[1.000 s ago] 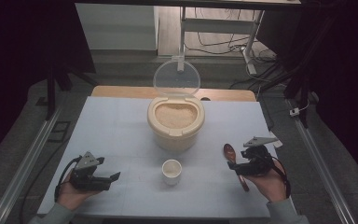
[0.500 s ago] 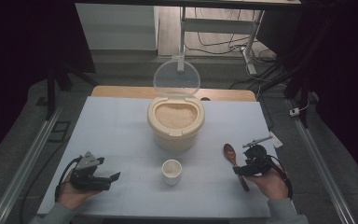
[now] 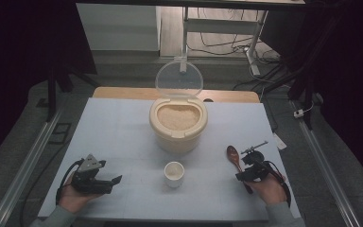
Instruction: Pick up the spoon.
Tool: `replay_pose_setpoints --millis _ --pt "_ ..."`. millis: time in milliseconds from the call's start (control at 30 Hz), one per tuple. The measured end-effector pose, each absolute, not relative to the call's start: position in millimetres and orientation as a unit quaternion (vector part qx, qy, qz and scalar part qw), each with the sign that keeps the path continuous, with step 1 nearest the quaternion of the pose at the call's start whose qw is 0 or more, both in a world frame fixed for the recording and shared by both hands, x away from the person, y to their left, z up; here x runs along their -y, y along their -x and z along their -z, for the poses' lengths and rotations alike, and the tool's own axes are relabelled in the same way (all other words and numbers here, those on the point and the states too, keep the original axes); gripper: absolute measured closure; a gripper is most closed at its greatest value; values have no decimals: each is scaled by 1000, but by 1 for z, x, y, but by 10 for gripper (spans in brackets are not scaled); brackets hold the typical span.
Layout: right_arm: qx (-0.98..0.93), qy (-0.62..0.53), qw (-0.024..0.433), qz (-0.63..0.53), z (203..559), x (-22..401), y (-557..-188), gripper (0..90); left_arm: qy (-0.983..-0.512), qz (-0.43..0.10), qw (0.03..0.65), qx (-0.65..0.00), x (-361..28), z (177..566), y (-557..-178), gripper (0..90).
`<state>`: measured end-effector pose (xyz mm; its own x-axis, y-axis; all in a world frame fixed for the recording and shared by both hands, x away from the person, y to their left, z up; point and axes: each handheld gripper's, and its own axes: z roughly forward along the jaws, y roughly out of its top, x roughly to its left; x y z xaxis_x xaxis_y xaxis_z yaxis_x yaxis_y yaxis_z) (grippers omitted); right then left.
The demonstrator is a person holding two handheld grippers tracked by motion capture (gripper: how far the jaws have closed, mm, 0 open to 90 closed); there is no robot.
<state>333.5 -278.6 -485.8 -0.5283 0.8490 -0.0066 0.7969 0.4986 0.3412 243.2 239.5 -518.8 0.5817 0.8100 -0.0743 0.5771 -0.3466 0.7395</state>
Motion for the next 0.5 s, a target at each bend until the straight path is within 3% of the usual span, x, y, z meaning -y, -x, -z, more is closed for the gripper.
replay_pose_setpoints --millis 500 --pt "-857 -490 110 -115 491 270 -335 761 -808 -154 371 -430 -239 520 -243 127"
